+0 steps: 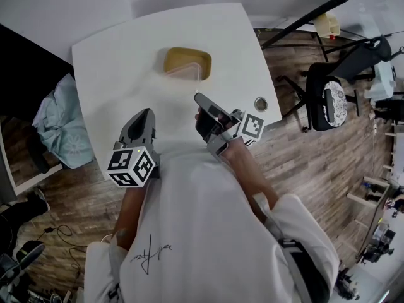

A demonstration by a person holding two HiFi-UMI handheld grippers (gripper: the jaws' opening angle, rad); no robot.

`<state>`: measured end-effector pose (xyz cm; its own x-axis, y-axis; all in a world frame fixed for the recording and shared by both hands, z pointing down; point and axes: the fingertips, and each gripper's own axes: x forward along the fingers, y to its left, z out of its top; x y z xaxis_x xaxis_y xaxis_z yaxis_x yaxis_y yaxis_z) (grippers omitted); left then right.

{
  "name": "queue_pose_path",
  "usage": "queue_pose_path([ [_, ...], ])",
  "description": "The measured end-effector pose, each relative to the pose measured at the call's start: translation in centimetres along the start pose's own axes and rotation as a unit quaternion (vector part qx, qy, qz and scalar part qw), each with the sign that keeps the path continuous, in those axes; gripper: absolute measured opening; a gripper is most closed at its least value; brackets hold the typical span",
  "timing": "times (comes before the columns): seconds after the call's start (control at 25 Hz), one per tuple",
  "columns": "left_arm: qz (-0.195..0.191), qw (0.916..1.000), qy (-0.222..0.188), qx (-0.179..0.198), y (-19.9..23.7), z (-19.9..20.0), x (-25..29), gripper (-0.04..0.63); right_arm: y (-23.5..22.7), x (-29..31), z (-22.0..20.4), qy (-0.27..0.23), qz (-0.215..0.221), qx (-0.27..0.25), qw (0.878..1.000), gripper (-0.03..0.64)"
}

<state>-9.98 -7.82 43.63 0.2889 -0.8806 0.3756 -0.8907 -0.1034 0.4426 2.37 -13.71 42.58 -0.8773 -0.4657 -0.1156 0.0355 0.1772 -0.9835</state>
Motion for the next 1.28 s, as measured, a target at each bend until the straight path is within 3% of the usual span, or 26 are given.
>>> queue_pose_path([
  [0.68, -0.003, 1.0000, 0.003, 0.001, 0.3, -0.5, -0.4, 0.003, -1.0, 0.9, -3.1, 0.035, -0.015, -0.009, 0.999, 0.012],
  [1.28, -0.003, 1.0000, 0.003, -0.005, 0.7, -0.4, -0.5, 0.003, -0.9, 1.1, -3.5, 0.048, -0.039, -0.052, 0.997, 0.011],
])
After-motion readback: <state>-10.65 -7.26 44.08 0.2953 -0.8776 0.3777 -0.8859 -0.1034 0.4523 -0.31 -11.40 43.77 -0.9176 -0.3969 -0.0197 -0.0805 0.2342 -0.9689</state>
